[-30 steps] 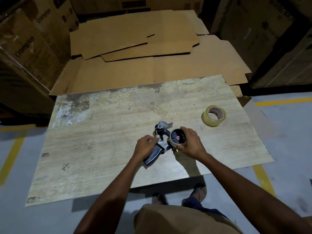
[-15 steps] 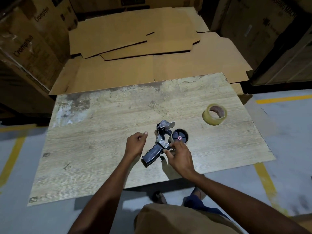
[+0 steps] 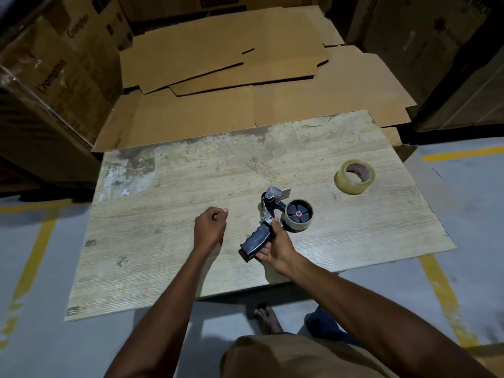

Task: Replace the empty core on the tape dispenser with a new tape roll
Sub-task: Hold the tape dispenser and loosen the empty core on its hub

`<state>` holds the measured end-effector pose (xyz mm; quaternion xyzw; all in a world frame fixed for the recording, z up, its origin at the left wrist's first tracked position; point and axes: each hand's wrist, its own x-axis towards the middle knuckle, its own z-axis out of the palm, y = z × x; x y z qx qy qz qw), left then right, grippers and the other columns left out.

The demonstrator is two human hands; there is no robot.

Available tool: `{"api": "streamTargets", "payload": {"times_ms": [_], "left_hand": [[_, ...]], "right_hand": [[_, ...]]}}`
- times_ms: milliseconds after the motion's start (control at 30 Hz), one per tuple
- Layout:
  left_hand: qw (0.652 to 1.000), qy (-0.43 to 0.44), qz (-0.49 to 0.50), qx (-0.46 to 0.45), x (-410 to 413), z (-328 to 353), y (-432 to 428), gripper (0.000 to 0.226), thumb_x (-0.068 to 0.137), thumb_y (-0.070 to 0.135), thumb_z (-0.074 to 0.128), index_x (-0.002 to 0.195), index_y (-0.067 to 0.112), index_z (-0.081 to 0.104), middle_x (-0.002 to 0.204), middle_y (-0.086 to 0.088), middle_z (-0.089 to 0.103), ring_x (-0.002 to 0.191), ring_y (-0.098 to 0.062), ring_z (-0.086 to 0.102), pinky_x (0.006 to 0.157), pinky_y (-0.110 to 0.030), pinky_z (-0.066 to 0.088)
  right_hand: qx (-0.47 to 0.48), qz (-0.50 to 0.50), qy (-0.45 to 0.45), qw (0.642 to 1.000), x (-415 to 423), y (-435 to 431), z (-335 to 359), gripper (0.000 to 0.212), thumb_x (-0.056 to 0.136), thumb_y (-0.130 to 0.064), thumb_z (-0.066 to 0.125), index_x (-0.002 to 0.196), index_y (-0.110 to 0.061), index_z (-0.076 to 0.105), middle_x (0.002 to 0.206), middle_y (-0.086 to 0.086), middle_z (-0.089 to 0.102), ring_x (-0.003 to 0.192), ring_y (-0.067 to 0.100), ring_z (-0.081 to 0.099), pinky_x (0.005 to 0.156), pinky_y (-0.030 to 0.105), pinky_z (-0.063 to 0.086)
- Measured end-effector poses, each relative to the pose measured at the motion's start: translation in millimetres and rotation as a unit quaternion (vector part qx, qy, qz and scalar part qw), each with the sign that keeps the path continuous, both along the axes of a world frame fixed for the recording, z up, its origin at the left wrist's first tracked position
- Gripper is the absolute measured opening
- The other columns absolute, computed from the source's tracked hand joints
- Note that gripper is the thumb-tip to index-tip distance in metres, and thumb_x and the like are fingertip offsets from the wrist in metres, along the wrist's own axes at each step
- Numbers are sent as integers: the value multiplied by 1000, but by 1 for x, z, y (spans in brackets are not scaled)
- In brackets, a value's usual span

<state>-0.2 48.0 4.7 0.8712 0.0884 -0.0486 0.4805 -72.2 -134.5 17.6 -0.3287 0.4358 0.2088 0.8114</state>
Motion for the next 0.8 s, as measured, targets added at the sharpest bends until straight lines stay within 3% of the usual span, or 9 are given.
{"api": "streamTargets", "payload": {"times_ms": [100,200,400,567,800], "left_hand": [[999,-34,-15,11,-4,7,-3,21,100,34,67,86,19,74,82,7,72,80,-7,67,75,-33,53],[992,-103,-74,27,-8,17,-14,20,101,34,67,100,16,76,95,6,74,91,-9,67,81,-32,53],[973,-95,-209,-8,-3,33,-47,36,100,41,68,128,20,71,126,8,68,121,-10,58,103,-33,46],[972,-92,-206,-63,12,52,-70,34,101,40,66,129,22,72,118,13,66,122,-11,54,100,-37,48],[954,-127,-267,-53,27,73,-79,29,93,45,74,116,28,79,102,10,64,116,-11,47,90,-32,43]], "right_hand": [[34,-94,10,995,1,2,3,51,93,-61,59,83,-10,60,68,10,60,62,25,57,64,37,50],[19,-111,17,993,4,-6,13,54,89,-64,55,70,-13,53,58,7,44,48,21,42,54,29,41],[-30,-40,-29,998,3,-64,52,46,102,-47,42,94,-7,63,50,4,53,32,15,43,33,19,35],[-23,86,-9,996,-13,-104,58,42,89,-48,54,74,-9,60,54,0,53,34,12,46,31,17,34],[-21,167,-44,985,-33,-117,60,53,88,-61,54,71,-11,62,56,1,52,37,13,46,32,18,34]]}}
